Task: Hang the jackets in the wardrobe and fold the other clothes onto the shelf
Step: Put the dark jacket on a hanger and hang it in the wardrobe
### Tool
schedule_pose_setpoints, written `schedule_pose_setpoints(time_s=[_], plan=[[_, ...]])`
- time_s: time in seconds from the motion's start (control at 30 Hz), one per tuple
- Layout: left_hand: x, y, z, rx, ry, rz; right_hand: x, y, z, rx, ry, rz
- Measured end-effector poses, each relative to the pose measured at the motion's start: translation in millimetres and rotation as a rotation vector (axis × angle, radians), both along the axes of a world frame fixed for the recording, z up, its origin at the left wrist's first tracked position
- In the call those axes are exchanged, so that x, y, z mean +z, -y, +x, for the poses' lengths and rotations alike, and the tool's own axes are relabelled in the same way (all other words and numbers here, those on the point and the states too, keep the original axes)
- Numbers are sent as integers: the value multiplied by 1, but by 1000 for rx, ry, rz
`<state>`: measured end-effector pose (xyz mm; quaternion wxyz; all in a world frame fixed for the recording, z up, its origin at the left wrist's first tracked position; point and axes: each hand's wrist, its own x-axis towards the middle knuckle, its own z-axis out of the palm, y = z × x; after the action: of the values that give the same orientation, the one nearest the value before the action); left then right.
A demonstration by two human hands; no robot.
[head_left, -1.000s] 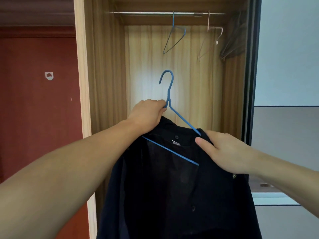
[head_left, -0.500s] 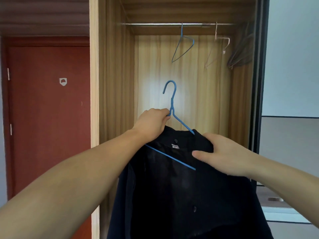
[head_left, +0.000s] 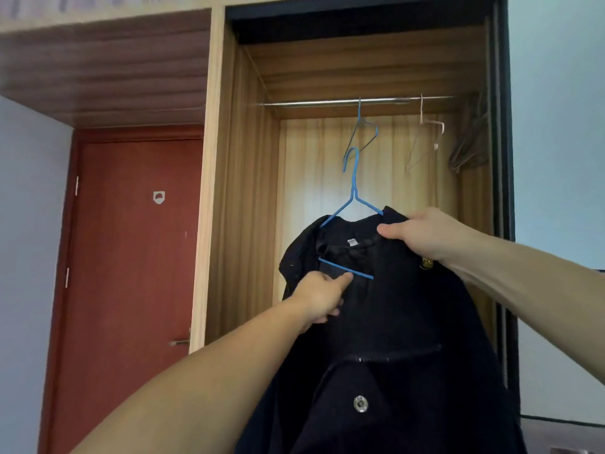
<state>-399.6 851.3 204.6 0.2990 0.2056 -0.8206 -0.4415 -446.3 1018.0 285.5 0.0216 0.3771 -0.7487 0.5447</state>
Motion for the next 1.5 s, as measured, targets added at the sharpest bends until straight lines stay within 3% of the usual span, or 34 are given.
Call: schedule_pose_setpoints(time_s=[0.07,0.2,0.43,0.5,0.83,1.2,1.5], plan=[[7,-17,-2,-253,0,238,16,3,3,6,-35,-11],[40,-22,2,-355,-201,414,46,20,2,10,-54,-41],[67,14,0,-616,-254,155,94,67,-19,-36,-41,-114],[76,25,-9,-584,-279,40,107,81,-25,-36,-57,-116],[123,138,-86,-328,-592,-157,184,207,-83,-150,-232,-216],[170,268,-170,21,-685,-424,244,337,-169,-176,-292,-307],[193,330,-239,110,-613,-532,290,406,-254,-85,-283,-356]])
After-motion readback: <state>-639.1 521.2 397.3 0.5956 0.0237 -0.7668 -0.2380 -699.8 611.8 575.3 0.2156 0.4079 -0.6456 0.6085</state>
